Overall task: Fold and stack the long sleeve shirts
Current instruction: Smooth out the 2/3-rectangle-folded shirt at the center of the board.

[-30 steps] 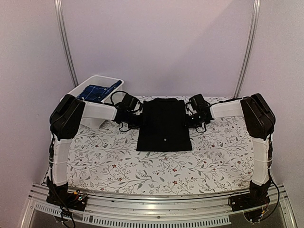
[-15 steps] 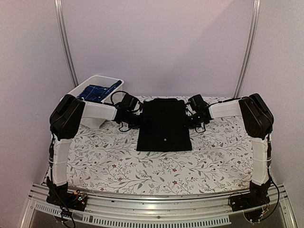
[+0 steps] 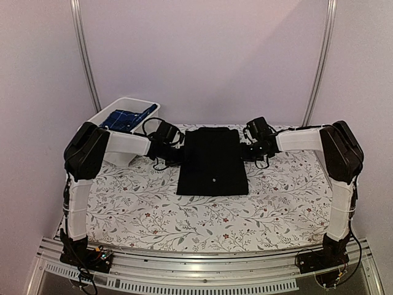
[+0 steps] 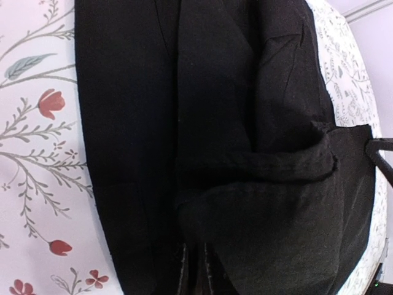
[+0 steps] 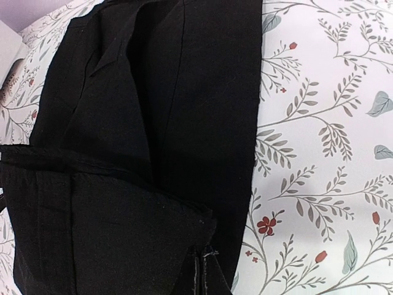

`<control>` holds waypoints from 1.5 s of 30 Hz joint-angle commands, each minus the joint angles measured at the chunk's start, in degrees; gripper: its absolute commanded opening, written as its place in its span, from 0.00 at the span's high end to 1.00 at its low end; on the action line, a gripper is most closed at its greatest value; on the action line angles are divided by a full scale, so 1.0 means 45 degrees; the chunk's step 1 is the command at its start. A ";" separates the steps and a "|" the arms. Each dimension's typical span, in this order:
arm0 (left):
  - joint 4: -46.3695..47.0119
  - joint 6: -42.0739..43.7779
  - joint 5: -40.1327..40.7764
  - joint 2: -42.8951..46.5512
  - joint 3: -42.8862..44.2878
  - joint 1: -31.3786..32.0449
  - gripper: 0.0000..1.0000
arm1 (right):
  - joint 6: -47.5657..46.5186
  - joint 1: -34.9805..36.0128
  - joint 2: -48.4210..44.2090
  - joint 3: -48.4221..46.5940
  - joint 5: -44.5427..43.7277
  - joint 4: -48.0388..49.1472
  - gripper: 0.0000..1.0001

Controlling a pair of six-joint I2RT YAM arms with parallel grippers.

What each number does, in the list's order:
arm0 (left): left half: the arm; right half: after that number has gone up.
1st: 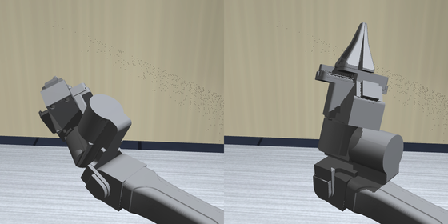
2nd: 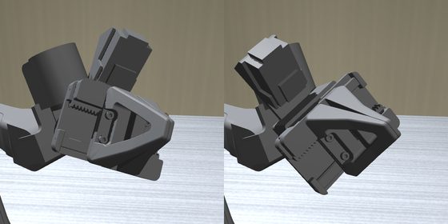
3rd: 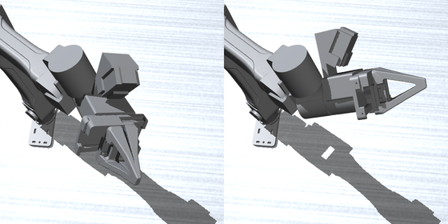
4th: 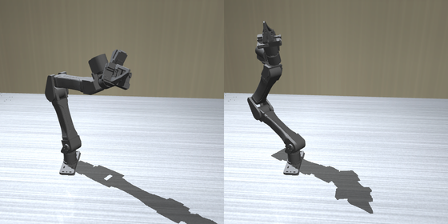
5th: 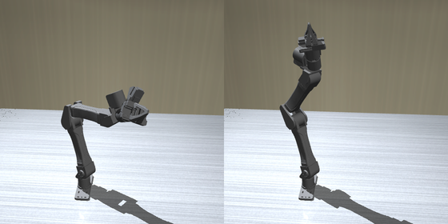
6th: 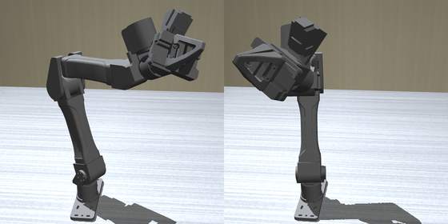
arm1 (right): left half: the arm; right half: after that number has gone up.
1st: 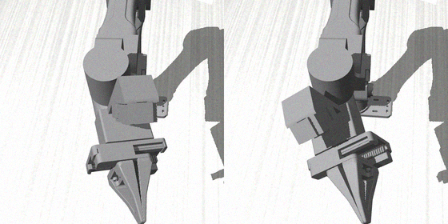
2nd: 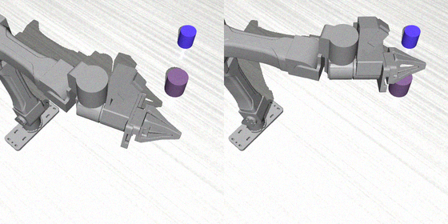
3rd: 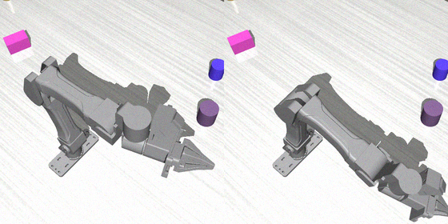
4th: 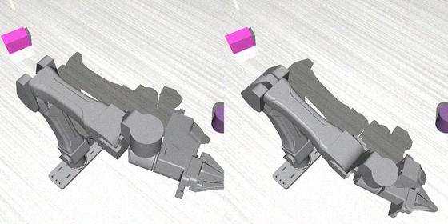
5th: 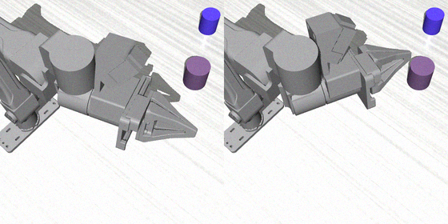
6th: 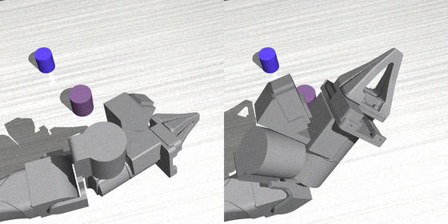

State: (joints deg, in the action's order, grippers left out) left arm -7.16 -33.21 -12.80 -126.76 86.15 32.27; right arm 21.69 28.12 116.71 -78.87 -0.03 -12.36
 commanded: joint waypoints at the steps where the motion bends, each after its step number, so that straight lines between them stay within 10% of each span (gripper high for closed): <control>1: 0.0146 -0.0037 0.0015 0.0224 -0.0189 -0.0187 0.98 | 0.0329 0.0060 -0.0424 0.0395 -0.0488 0.0370 1.00; 28: 0.0211 0.0120 0.0739 0.0480 -0.1103 -0.0636 1.00 | 0.0168 0.0073 0.0946 -0.0255 -0.0527 0.0230 0.94; 37: -0.0848 0.0505 0.1920 0.1872 -0.0825 -0.0604 0.57 | -0.0193 0.0337 -0.0621 -0.0300 -0.1535 -0.1284 0.56; 45: -0.0092 -0.0267 -0.0002 0.3840 -0.3140 0.0108 0.64 | 0.0416 0.2046 -0.1593 0.0634 -0.0649 -0.1667 0.63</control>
State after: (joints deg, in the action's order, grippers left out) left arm -10.20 -31.97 -7.49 -114.80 79.05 30.92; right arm 21.89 32.75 112.18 -78.54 -4.54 -18.11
